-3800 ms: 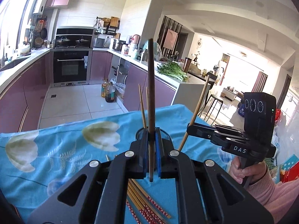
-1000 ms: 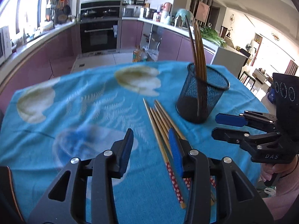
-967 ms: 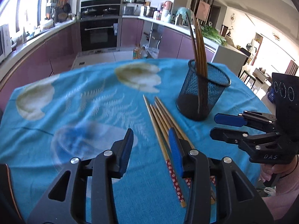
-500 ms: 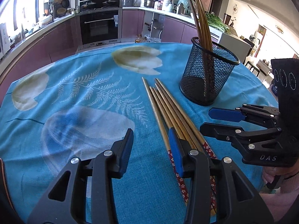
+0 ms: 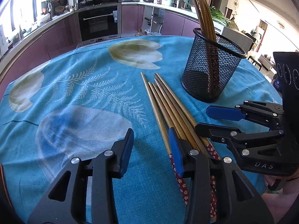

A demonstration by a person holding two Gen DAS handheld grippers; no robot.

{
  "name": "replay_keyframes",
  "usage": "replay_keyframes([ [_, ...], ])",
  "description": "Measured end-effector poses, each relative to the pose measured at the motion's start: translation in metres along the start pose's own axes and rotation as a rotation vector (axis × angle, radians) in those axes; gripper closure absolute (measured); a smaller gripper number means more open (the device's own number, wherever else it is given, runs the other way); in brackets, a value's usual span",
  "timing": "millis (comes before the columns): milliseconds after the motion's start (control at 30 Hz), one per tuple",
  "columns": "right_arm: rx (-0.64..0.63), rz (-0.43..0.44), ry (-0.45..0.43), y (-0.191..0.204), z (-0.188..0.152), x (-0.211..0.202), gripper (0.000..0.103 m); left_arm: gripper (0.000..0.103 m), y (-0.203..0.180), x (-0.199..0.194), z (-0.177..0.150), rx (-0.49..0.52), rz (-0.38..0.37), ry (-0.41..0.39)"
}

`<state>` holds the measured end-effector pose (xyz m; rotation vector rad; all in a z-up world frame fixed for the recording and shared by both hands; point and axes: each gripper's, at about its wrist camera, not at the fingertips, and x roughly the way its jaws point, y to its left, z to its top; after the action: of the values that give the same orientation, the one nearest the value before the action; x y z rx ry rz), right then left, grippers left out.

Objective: Organize utensils
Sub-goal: 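Return the left tool to the chopstick row and grasp one while the right tool grasps another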

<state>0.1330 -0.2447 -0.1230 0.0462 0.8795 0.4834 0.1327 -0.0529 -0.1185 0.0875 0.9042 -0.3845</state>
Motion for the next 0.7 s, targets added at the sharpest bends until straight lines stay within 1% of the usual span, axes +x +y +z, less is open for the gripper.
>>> replay_keyframes([
  [167,-0.008,-0.011,0.003,0.000,0.001,0.001,0.068,0.065,-0.004,0.005,0.001,0.020,0.022,0.013],
  [367,-0.013,-0.022,0.010,-0.001,0.002,0.002,0.072,0.067,-0.002,0.006,0.001,0.016,0.018,0.016],
  [433,-0.019,-0.034,0.013,0.000,0.003,0.003,0.075,0.067,-0.002,0.007,0.002,0.023,0.022,0.016],
  [533,-0.025,-0.046,0.016,0.001,0.006,0.006,0.078,0.070,-0.002,0.011,0.008,0.031,0.028,0.018],
  [633,-0.024,-0.053,0.019,0.002,0.011,0.010,0.078,0.072,0.000,0.018,0.014,0.029,0.025,0.026],
  [700,-0.032,-0.060,0.023,0.003,0.014,0.013,0.078,0.076,0.001,0.021,0.019,0.029,0.025,0.028],
])
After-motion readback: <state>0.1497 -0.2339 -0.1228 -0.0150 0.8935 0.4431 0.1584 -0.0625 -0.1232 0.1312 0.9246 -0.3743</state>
